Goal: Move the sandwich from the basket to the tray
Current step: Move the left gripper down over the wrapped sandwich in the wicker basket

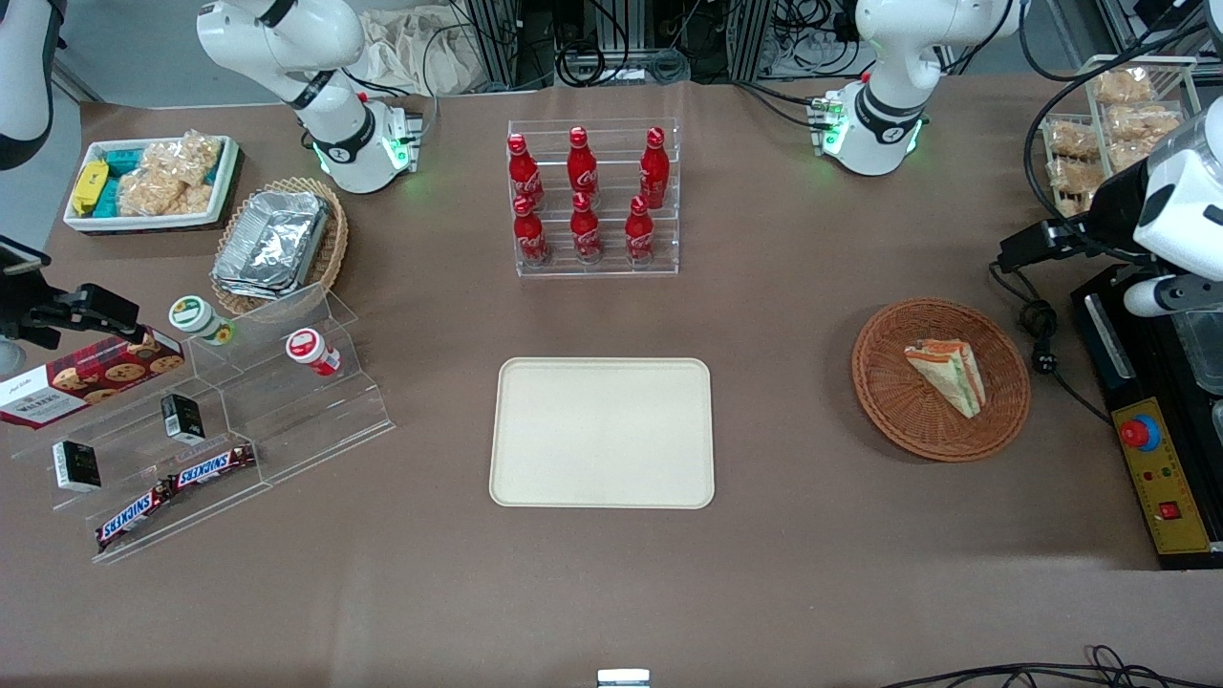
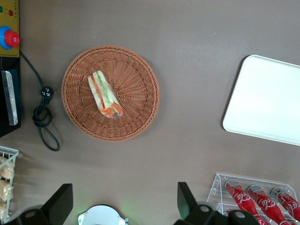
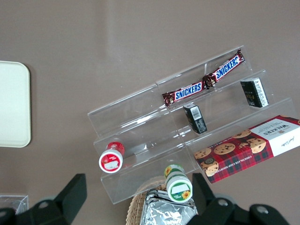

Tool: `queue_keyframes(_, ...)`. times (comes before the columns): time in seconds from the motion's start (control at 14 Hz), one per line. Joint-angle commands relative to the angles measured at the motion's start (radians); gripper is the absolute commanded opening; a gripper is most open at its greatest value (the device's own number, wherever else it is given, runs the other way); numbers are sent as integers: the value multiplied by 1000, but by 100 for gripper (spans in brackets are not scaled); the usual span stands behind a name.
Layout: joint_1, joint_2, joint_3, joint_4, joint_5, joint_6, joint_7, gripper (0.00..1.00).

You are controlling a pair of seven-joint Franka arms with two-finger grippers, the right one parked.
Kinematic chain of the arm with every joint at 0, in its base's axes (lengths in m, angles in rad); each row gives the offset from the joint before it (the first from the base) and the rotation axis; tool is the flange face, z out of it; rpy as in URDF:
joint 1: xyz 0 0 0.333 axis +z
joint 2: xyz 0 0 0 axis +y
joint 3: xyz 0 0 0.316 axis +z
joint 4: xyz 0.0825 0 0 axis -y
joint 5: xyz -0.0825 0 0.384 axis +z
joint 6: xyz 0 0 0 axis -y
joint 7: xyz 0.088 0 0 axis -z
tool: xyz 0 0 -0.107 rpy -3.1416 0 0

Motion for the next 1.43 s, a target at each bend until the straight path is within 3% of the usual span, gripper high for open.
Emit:
queue_keyframes(0.0,-16,1,6,20,17,-9,15,100)
queue_keyframes(0.29,-7,9,10,5,22,-11,3,100)
queue_keyframes(0.43,-4,-2,12,-105,89,15,-32,100)
queue_keyframes(0.64,0,-45,21,-365,111,254,-40,100)
queue_keyframes(0.93,78,-75,29,-746,112,705,-49,100)
queue_keyframes(1.07,128,-10,29,-808,112,869,-74,100)
queue_keyframes(1.36,132,113,29,-805,102,953,-190,100)
